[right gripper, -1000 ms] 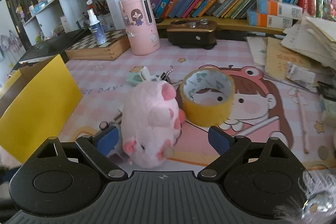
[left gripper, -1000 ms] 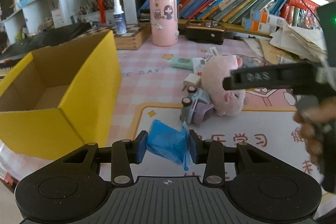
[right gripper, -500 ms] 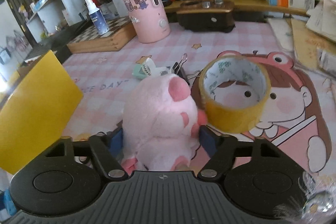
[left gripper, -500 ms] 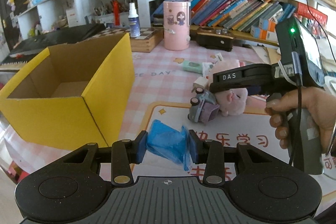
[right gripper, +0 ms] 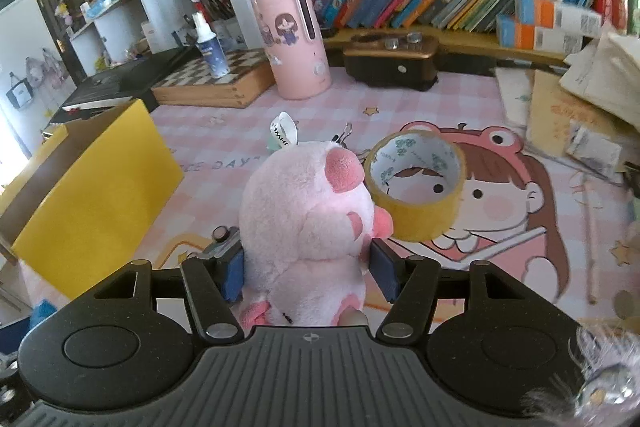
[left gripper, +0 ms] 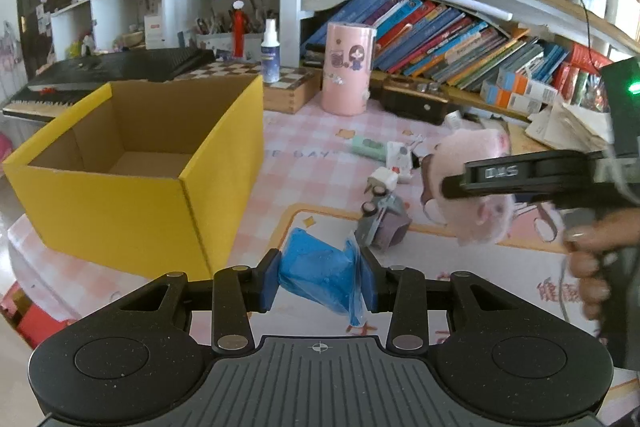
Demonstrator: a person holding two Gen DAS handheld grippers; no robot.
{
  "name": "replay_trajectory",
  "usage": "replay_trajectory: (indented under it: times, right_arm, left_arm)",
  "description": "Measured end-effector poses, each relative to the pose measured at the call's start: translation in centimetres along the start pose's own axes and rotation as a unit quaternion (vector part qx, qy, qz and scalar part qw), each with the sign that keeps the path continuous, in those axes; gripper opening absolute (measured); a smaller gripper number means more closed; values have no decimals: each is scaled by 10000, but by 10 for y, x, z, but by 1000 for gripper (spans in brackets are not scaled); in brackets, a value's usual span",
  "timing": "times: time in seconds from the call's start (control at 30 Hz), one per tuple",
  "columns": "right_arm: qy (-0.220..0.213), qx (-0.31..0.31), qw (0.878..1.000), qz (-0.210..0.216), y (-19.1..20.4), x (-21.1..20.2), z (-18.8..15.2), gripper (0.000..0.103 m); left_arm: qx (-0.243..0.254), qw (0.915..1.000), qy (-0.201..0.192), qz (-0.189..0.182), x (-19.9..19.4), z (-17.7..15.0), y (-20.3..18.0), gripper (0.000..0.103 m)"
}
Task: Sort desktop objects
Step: 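Carry the pig and bag with both tools over the yellow box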
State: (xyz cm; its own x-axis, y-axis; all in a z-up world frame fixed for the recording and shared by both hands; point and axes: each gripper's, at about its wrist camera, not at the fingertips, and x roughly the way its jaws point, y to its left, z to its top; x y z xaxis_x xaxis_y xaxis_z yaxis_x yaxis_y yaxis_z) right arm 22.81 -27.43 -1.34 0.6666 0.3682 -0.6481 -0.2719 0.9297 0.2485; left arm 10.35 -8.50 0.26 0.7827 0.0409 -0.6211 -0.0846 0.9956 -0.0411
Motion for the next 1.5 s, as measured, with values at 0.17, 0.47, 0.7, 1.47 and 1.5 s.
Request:
replay_trajectory:
  times: [0.17,0.47,0.7,1.47,1.5]
  right_arm:
    - [-105,20,9999,-78,18,-28,-13,60]
    - [-242,-441,9986,-191,78,-69,-49,60]
    - [-95,-313,9992,-213,123,-87,-85,60]
    - [391,-438,9980,212,243,-102,-159,60]
    - [396,-496,9977,246,247,-101,-160,60]
  left_arm:
    - [-126,9998,-122,-128,-11,-8,15,38]
    - [-103,9993,-239,-255,-32,-17,54,38]
    - [18,9993,-111,-356,-55,-35,88,38]
    - [-133,9991,-76,-398,-114,-80,183,37]
    - [-158,9991,-94,-378,-116,-80,186,37]
